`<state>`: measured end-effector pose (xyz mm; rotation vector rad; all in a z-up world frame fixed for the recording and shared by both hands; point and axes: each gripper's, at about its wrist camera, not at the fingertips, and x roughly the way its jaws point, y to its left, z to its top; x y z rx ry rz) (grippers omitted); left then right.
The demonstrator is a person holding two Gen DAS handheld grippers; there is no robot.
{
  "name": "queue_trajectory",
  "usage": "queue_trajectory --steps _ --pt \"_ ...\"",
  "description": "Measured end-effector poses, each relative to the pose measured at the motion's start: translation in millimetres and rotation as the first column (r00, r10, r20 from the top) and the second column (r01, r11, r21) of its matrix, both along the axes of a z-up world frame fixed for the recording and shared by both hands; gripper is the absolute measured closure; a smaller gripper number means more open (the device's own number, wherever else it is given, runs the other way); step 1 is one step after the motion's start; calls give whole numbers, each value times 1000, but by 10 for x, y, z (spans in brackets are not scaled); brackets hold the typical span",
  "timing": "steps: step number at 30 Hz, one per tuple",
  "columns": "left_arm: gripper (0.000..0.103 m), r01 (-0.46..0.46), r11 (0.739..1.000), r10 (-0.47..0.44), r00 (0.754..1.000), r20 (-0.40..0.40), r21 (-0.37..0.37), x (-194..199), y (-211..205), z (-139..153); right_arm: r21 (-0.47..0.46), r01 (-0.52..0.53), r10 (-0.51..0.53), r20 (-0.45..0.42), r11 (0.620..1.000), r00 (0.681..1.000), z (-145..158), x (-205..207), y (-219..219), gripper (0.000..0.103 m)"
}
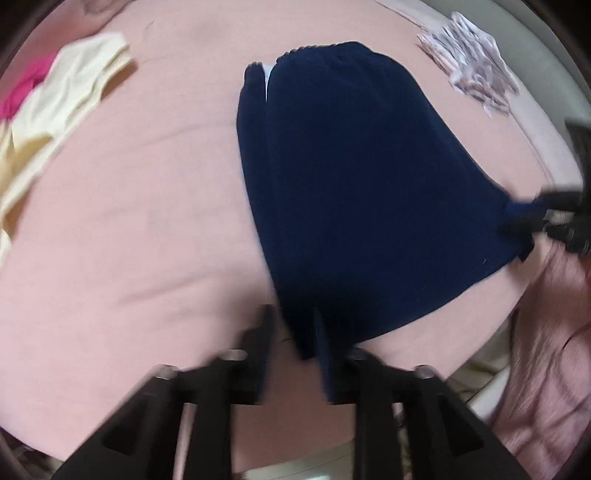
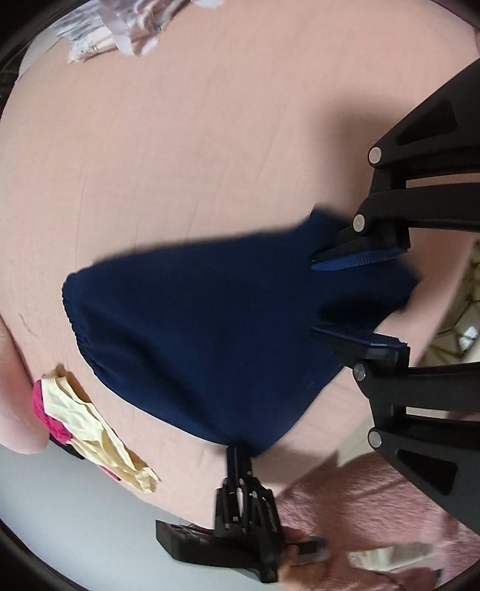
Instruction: Fold clothes
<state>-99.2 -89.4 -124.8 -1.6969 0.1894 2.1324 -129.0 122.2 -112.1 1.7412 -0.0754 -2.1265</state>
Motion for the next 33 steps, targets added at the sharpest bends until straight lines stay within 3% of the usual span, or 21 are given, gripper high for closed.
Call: queue_trajectory --steps 1,3,4,6,10,15,16,18,19,21,23,27,31,32,33 --pt "77 2 1000 -2 1000 -23 -1 -36 -10 62 38 -11 11 -3 999 1000 88 -82 20 72" --pt "77 -38 996 46 994 -95 78 -206 -54 229 86 -2 10 -91 996 996 258 -220 16 72" --pt "77 -63 991 79 988 -130 119 -318 -74 299 70 20 -11 -131 997 991 322 -327 3 69" --pt "66 -118 978 146 976 -162 171 -573 -88 312 24 84 -79 -166 996 983 361 -603 -53 58" --pt "64 -182 953 208 974 -89 242 -958 -71 124 -7 135 -134 -147 991 980 219 -1056 -230 56" --pt "64 -126 976 139 989 -59 178 -1055 -74 -151 -14 142 -142 -114 990 983 85 -1198 -289 56" --pt "66 -131 971 142 989 -41 200 -1011 -88 -287 -5 144 -144 -106 990 984 69 -1194 -245 56" --pt "96 -136 962 147 989 -31 237 -1043 53 -243 -1 152 -152 -91 988 984 -5 -1298 -191 56" --pt "96 -132 960 145 989 -34 246 -1067 201 -171 -1 156 -155 -84 988 984 -34 -1328 -160 56" --pt "97 -137 953 158 986 -58 271 -1166 75 82 4 154 -153 -84 988 985 -14 -1365 -124 56" --pt "97 -136 947 179 976 -125 292 -1126 81 311 12 131 -128 -133 991 983 70 -1343 -172 56" --pt "97 -136 957 183 969 -168 258 -1031 -67 403 17 73 -67 -242 997 968 229 -1363 -353 53" --pt "88 -158 985 160 987 -18 75 -1430 337 -283 61 72 -63 -141 996 988 -185 -1608 -478 44" --pt "88 -152 985 154 988 -27 78 -1455 347 -263 76 68 -60 -97 995 993 -334 -1656 -495 42" --pt "86 -154 986 158 986 -51 69 -1468 349 -171 96 57 -44 -125 994 991 -345 -1646 -536 40"
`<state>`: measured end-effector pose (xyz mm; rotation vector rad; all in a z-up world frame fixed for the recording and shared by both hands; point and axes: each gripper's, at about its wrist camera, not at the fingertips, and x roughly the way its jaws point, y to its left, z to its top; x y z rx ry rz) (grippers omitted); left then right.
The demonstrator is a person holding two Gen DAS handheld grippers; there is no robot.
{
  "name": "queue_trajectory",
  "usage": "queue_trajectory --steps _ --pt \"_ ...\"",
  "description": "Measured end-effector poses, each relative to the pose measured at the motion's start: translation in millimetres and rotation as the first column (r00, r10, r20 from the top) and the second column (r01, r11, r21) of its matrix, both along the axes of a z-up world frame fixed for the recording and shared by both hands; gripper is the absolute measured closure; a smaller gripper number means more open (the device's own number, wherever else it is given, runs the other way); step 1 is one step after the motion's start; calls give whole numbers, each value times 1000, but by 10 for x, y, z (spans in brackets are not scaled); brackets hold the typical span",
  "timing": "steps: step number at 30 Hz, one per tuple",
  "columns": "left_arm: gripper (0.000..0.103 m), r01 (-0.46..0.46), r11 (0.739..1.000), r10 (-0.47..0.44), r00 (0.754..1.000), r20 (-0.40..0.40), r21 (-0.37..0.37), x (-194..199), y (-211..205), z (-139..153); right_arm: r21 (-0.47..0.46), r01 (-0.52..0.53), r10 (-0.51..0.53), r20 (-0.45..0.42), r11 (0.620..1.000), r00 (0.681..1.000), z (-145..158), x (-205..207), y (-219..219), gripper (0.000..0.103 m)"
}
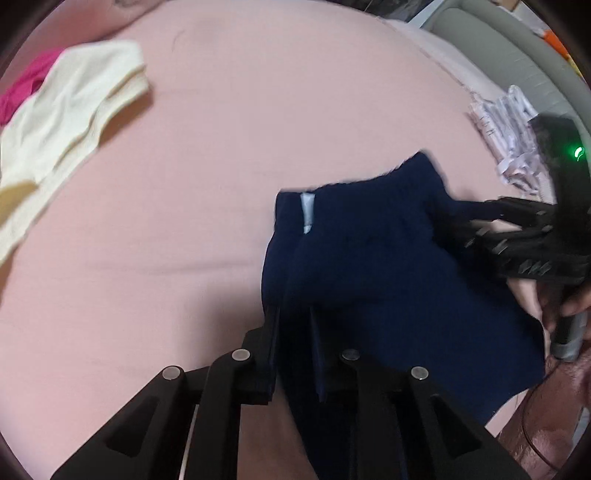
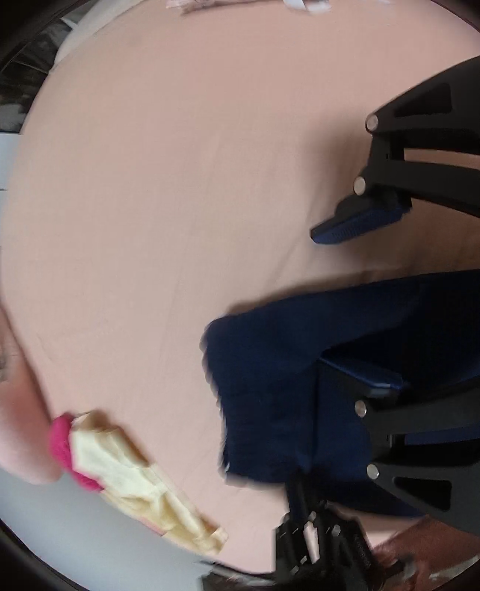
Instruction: Fold clothes
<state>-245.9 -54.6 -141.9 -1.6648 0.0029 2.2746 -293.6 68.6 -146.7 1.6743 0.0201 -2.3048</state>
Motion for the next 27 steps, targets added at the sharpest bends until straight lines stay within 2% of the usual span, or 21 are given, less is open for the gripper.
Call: queue_trajectory --steps 2,3,4,6,7,8,9,11,13,15,16,18,19,20,21,22,23,25,27 --pt "78 -34 997 27 994 -103 -63 24 -20 278 59 -21 23 -37 998 999 119 60 -99 40" --pt "74 -44 996 31 987 -155 -82 52 -18 380 58 -23 26 -48 998 999 195 103 -125 40" --pt "74 -43 996 26 979 -203 -81 86 -2 466 37 -22 24 -60 999 998 279 148 -134 40" --pt "73 10 1000 -12 971 -241 -12 139 67 514 -9 -16 15 -88 1000 996 427 279 -148 40" --pt "73 41 999 -35 969 -243 18 155 121 492 -11 -17 15 -92 1000 996 451 295 -195 40" --pt "73 75 997 -69 977 -204 19 176 147 367 -6 -25 24 -85 1000 996 445 351 -219 40" --pt "73 94 995 -98 984 -149 -34 232 84 222 5 -36 37 -65 999 997 388 417 -241 40" --pt "71 121 979 -131 990 -49 -162 239 212 -42 25 -54 55 -15 998 998 236 517 -223 40" --pt "70 122 964 -136 990 -47 -235 363 201 43 62 -72 70 25 995 997 111 645 -154 40" --pt "68 114 942 -135 990 -44 -315 469 162 138 114 -92 92 12 989 996 150 898 -23 40" --pt "68 107 938 -131 990 -51 -331 522 108 181 150 -110 110 11 982 994 164 1026 37 40" --pt "67 88 945 -108 993 -45 -316 616 -38 209 215 -132 123 53 968 991 117 1228 204 39" --pt "67 78 952 -94 995 -41 -295 664 -111 217 212 -101 91 60 972 994 134 1301 325 37" --pt "67 65 969 -75 997 -35 -237 711 -176 214 186 -63 55 50 980 997 188 1348 421 37" --pt "67 53 988 -57 998 -25 -148 753 -230 205 158 -32 27 35 987 999 244 1377 488 37" --pt "67 33 998 -33 999 0 -44 785 -280 169 134 8 -9 8 991 1000 289 1384 547 37" --pt "66 10 1000 -10 999 32 6 788 -296 100 110 47 -45 -18 993 999 332 1390 606 36" --pt "65 -42 999 39 995 90 28 752 -296 -76 55 120 -120 -10 991 993 254 1294 688 33" --pt "63 -79 996 75 992 101 37 690 -311 -129 -10 154 -153 45 988 987 94 1164 715 33"
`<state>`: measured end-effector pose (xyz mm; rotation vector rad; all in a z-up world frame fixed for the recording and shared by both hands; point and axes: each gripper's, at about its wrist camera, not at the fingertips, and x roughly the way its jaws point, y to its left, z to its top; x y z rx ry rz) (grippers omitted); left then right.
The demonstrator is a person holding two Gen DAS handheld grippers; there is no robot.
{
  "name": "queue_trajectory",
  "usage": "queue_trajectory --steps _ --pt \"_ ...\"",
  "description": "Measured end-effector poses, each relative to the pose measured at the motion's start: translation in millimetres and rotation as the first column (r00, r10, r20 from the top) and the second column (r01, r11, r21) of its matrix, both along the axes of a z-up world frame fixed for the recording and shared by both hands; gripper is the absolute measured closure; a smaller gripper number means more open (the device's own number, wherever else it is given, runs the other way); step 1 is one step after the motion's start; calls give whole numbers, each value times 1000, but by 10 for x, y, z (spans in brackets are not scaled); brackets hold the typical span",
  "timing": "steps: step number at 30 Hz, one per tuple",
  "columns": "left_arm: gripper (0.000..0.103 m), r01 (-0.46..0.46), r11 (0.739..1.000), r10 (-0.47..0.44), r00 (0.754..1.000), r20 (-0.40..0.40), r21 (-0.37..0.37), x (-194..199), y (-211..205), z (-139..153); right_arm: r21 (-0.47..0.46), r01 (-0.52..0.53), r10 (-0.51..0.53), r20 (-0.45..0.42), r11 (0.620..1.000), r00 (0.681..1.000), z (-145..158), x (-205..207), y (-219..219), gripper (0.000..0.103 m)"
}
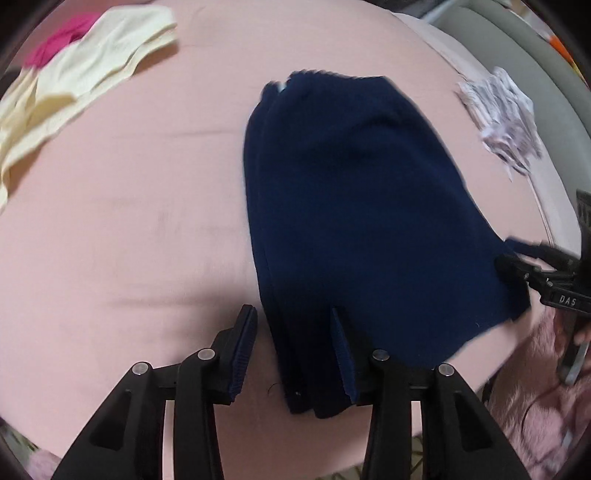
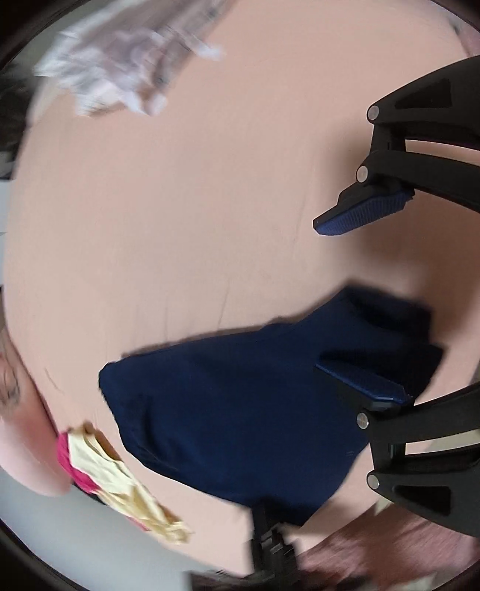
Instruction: Fold clothes
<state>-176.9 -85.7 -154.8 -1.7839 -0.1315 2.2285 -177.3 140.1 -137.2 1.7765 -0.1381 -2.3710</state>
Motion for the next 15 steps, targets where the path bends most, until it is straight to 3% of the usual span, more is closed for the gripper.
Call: queue_trajectory --steps 2,5,8,10,12,14,15 --pt "63 -14 1000 14 1000 5 0 -59 -25 31 20 -28 28 15 999 999 -125 -71 -61 27" --pt "62 14 999 -14 1000 -6 -50 -69 -67 20 130 -172 174 -2 976 985 -116 40 -196 25" --pt "60 22 999 -23 1000 -18 -42 -84 -88 -2 88 -192 189 39 978 981 -101 133 -6 22" --pt "59 31 997 -32 999 -18 -64 -128 -43 -14 66 -174 168 83 983 982 -83 115 196 22" --pt "56 39 995 -41 999 -20 -89 -179 21 -21 137 -137 118 138 981 983 -94 43 389 22" --pt "55 38 995 -41 999 -29 -91 -223 50 3 170 -74 55 113 983 992 -26 -48 500 22" --pt "55 36 996 -39 999 -36 -86 -245 56 21 111 -41 32 79 993 996 44 -97 510 22"
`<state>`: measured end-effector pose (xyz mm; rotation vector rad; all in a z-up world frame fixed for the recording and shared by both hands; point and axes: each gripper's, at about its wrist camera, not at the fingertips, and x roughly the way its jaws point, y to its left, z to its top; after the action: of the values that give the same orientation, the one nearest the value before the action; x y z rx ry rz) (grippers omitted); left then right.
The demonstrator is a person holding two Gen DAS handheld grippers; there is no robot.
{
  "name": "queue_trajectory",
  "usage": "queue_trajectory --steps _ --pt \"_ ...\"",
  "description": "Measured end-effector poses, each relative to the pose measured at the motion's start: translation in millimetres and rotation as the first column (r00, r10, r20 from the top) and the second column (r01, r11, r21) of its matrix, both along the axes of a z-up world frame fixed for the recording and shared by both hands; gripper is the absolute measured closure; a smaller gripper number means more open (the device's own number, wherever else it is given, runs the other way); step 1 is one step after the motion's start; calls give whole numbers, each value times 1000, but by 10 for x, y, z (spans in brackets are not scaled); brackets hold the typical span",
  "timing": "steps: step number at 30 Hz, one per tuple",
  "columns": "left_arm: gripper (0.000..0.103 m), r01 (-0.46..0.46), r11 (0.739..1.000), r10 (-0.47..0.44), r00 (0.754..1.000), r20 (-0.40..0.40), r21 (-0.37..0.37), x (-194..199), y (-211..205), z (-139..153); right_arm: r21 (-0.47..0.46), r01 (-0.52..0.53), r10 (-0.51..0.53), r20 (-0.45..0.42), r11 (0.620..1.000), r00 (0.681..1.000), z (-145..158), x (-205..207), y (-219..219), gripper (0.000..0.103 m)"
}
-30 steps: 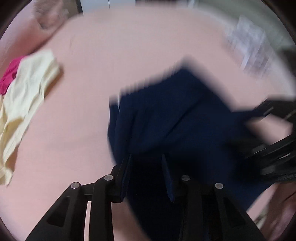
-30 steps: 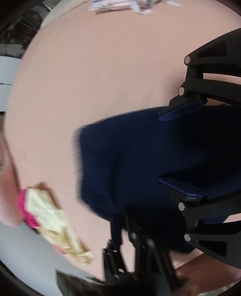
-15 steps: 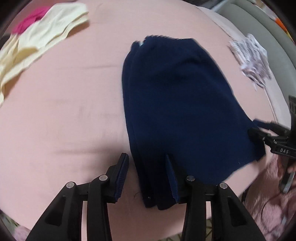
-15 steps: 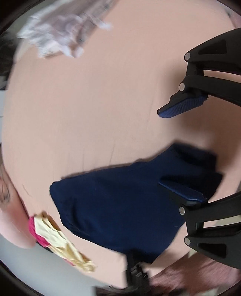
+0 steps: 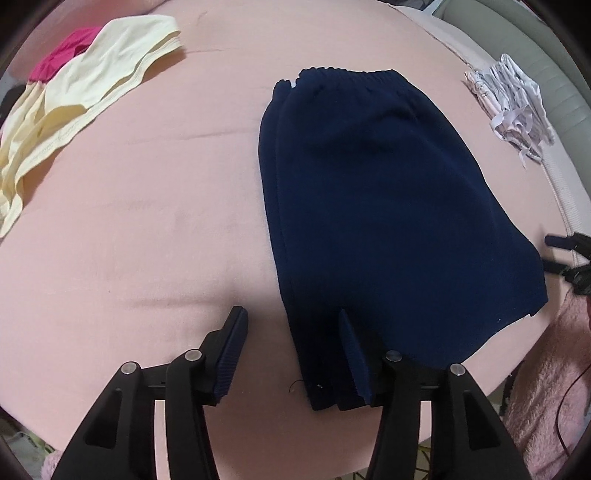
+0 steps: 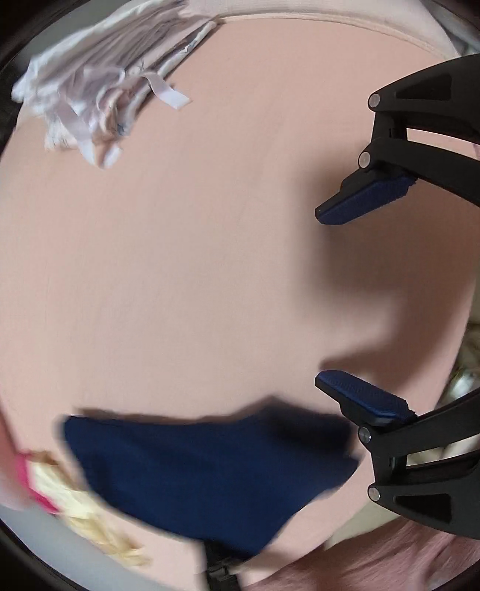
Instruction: Fold clothes
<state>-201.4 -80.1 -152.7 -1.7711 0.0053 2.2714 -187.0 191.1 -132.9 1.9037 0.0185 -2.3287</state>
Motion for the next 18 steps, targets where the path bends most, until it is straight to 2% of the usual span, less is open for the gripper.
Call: queue_trajectory --steps 2,4,5,8,9,12,14,16,18 --pt "55 -21 998 22 1000 -12 57 -64 -37 58 -163 28 -37 -51 986 998 117 -102 -84 22" --pt "55 -63 992 66 998 -23 110 -163 -106 118 -235 23 -44 -85 972 995 149 -240 -273 22" --pt "55 -80 989 85 996 -31 121 -223 -132 143 -218 19 -38 -84 976 996 116 -308 -354 22" --pt "55 -102 977 111 993 -39 188 -438 -167 169 -79 12 -15 -42 997 999 -132 -457 -592 22" --pt "54 -103 972 113 993 -37 212 -522 -166 159 -72 14 -17 -35 997 999 -209 -483 -626 22" --pt "54 -104 964 111 994 -15 243 -840 -115 65 -157 22 -32 -63 987 997 -239 -729 -660 20" --pt "55 -139 960 132 990 44 243 -1072 -75 -73 -186 -3 -9 -60 982 998 -230 -945 -748 20" --pt "54 -155 958 145 988 57 240 -1195 -37 -116 -160 -13 9 -21 987 1000 -311 -1163 -826 19" --pt "54 -139 966 135 990 31 218 -1253 40 -101 -141 -16 14 -12 990 1000 -349 -1307 -895 19"
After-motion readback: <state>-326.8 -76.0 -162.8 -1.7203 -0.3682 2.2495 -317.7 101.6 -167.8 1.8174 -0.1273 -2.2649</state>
